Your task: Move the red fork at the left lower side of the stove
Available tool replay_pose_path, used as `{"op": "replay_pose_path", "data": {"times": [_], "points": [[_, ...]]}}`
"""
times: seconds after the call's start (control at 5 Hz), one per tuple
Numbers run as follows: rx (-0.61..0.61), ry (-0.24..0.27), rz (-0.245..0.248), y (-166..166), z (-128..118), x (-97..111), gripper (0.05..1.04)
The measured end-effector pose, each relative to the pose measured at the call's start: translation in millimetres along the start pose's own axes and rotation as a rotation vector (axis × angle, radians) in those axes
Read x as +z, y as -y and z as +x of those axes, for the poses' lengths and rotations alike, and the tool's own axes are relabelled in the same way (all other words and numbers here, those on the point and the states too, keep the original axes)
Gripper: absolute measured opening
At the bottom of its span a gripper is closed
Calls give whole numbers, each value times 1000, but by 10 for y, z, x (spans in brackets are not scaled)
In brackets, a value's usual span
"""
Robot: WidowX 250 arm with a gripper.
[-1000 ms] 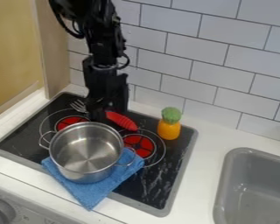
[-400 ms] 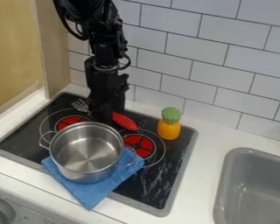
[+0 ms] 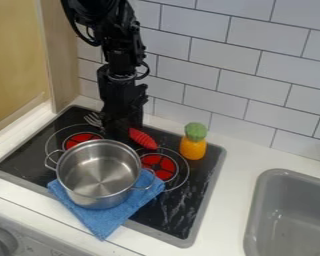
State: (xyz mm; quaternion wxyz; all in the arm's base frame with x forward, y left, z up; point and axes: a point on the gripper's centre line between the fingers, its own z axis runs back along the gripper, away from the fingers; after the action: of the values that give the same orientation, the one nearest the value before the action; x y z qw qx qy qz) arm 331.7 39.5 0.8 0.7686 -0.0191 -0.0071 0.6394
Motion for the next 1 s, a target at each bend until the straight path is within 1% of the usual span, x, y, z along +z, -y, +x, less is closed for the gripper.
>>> {"op": "replay_pose_path", "data": {"times": [0.2,0.6,0.8,1.0], "points": [[15,-30,-4,9,-46,4,335],[8,-68,-34,117,-91,113,334],[-20,-55,-104,178,-94,375,334],[-41,-62,-135,15,-180,530,334]]}}
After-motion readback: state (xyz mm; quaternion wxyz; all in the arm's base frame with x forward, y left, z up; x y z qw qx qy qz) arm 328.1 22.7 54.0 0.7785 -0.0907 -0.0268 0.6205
